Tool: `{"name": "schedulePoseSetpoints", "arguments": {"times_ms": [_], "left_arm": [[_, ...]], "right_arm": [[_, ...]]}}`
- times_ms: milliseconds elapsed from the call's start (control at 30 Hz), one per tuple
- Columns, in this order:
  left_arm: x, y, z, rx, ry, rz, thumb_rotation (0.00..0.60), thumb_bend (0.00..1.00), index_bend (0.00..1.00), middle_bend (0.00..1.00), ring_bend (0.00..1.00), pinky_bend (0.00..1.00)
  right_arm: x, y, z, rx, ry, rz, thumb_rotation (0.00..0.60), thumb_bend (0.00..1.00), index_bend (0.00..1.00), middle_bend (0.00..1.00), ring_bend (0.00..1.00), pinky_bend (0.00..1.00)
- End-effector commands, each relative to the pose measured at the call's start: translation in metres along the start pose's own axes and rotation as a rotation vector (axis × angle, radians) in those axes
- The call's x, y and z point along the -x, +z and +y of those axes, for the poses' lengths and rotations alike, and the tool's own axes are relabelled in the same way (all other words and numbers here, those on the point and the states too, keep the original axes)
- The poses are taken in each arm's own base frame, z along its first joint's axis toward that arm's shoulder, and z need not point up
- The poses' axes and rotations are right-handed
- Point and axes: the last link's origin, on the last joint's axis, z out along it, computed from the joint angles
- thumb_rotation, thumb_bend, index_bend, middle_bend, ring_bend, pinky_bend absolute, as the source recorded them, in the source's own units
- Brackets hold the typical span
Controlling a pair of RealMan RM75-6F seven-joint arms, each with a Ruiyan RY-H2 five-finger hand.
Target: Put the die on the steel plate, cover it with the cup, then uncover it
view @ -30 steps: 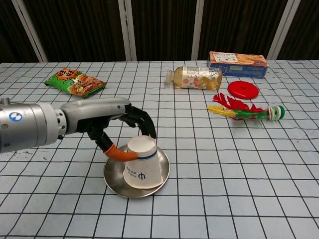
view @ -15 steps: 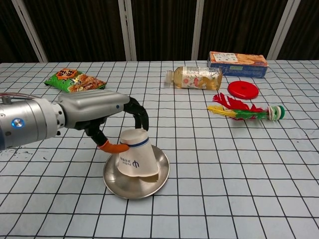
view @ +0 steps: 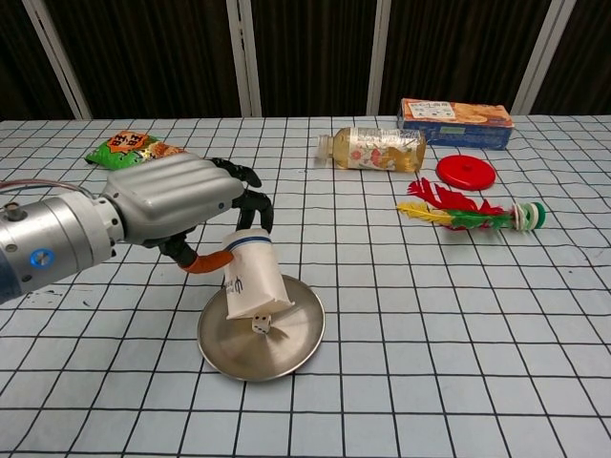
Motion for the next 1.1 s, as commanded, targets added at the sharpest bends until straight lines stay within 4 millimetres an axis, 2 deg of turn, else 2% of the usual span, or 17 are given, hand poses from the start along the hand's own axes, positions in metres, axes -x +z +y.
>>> {"name": "schedulePoseSetpoints", "arguments": {"times_ms": [33, 300, 467, 567, 733, 800, 900, 1033, 1100], "left_arm": [[0.0, 0.0, 0.002, 0.005, -0.025, 0.012, 0.6, 0.58, 0.44, 0.42, 0.12, 0.13], [-0.003, 0.001, 0.009, 0.028, -0.123, 0.034, 0.6, 0.58, 0.44, 0.42, 0.12, 0.13], [-0.021, 0.004, 0.01, 0.055, -0.097, 0.101, 0.6, 0.58, 0.45, 0.42, 0.13, 0.14], [-0.039, 0.003, 0.01, 0.075, -0.044, 0.143, 0.6, 0.58, 0.45, 0.42, 0.13, 0.14], [-0.081, -0.002, 0.005, 0.093, 0.113, 0.221, 0.6, 0.58, 0.45, 0.42, 0.13, 0.15], [-0.106, -0.007, 0.0, 0.084, 0.232, 0.269, 0.6, 0.58, 0.45, 0.42, 0.13, 0.16], [-0.126, -0.018, -0.008, 0.056, 0.314, 0.258, 0.6, 0.58, 0.45, 0.42, 0.13, 0.16], [-0.13, -0.035, -0.026, 0.001, 0.408, 0.154, 0.6, 0.58, 0.45, 0.42, 0.13, 0.16], [-0.125, -0.044, -0.038, -0.033, 0.465, 0.088, 0.6, 0.58, 0.45, 0.42, 0.13, 0.16]], "right_arm": [[0.0, 0.0, 0.0, -0.001, 0.001, -0.001, 0.6, 0.1, 0.21, 0.14, 0.14, 0.03], [0.0, 0.0, 0.001, 0.004, 0.002, -0.001, 0.6, 0.1, 0.21, 0.14, 0.14, 0.03], [-0.001, 0.0, 0.0, 0.003, 0.003, 0.002, 0.6, 0.1, 0.21, 0.14, 0.14, 0.03], [-0.002, 0.0, 0.0, 0.002, 0.004, 0.004, 0.6, 0.1, 0.21, 0.14, 0.14, 0.03], [-0.003, -0.002, 0.0, 0.001, 0.007, 0.008, 0.6, 0.1, 0.21, 0.14, 0.14, 0.03], [-0.002, -0.002, 0.0, 0.0, 0.003, 0.004, 0.6, 0.1, 0.21, 0.14, 0.14, 0.03], [-0.002, -0.003, -0.001, -0.002, 0.006, 0.0, 0.6, 0.1, 0.21, 0.14, 0.14, 0.03], [-0.002, -0.004, -0.001, -0.003, 0.011, -0.002, 0.6, 0.1, 0.21, 0.14, 0.14, 0.03], [-0.002, -0.004, -0.002, -0.007, 0.012, 0.001, 0.6, 0.1, 0.21, 0.14, 0.14, 0.03]]}}
